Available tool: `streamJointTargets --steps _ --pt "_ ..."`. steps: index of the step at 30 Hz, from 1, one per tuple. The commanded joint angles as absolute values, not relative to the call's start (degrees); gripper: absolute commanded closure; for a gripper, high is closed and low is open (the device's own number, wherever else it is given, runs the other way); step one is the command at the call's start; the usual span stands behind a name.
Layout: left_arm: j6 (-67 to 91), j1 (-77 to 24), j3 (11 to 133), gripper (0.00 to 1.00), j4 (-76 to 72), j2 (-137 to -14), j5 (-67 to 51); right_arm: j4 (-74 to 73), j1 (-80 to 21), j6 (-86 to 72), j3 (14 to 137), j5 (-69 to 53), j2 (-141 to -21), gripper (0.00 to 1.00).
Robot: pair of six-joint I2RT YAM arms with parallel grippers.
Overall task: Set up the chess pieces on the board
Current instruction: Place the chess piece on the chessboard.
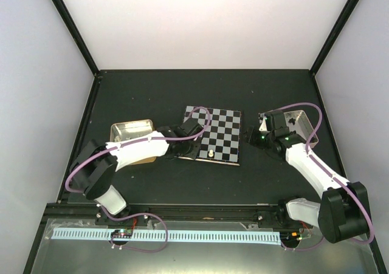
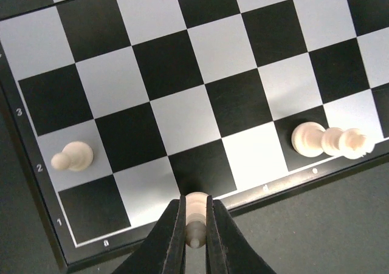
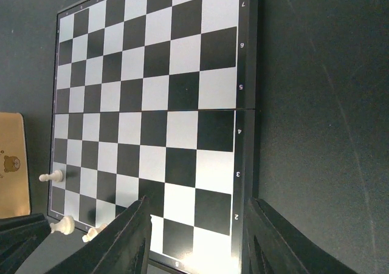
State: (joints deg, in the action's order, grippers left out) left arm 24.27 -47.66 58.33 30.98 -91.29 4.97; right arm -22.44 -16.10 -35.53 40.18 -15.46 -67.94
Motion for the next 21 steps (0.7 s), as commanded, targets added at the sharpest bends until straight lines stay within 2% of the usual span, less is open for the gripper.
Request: streamJointTargets --steps 1,21 --pt "20.82 -47.91 61.77 0.98 28.56 -94.04 3.92 -22.24 -16.26 -35.78 40.12 -14.55 -68.85 0.55" --pt "18.74 -48.1 63.28 0.92 28.74 -98.3 3.7 -22.4 -16.28 -35.15 41.36 -15.44 -70.54 0.54"
